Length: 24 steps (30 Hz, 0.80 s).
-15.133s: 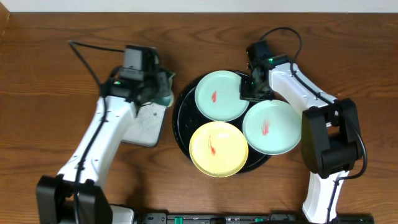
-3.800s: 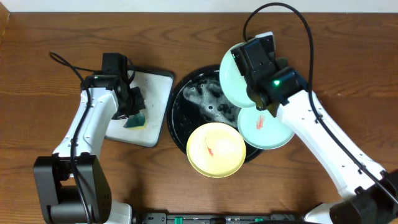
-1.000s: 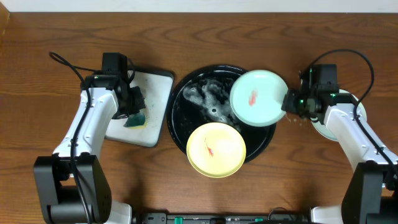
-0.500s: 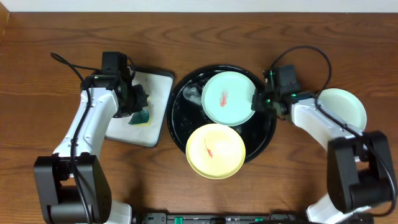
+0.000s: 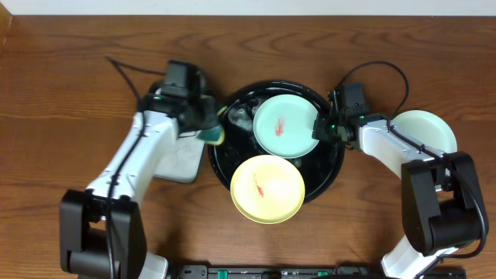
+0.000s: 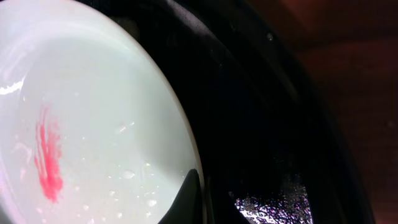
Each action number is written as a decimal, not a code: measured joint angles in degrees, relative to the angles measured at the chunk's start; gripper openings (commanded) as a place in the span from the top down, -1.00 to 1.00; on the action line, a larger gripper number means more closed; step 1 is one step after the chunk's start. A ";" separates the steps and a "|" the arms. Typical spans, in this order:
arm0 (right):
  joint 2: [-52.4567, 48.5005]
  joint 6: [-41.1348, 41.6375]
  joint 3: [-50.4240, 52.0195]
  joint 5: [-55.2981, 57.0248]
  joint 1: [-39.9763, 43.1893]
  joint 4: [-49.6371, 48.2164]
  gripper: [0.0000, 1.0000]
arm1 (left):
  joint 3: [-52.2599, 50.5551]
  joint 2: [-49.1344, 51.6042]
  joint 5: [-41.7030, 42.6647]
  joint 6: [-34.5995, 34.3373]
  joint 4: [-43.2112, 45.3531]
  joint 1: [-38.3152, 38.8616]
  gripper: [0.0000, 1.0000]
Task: Clean dirty plates on tray and stack at the side
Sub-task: 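Bring the sponge in the left gripper onto the second pale green plate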
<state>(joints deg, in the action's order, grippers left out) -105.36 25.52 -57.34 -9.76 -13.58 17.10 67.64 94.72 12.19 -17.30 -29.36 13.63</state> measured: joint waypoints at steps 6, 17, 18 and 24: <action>0.00 0.17 -0.26 0.00 0.00 0.92 0.98 | 0.63 1.70 0.28 -6.80 15.15 10.10 0.85; 0.00 0.20 -0.35 0.33 -0.17 1.05 0.98 | 1.16 18.49 1.11 -17.05 25.53 19.85 0.85; 0.00 0.17 -0.35 0.33 -0.17 1.05 0.98 | 1.18 18.97 1.22 -17.20 26.01 19.93 0.85; 0.00 0.17 -0.35 0.33 -0.17 1.07 0.97 | 2.82 18.93 -4.33 -12.41 20.98 20.06 0.85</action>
<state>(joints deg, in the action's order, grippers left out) -105.36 25.69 -57.69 -9.43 -13.76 18.17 70.46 113.65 7.86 -29.71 -8.38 33.69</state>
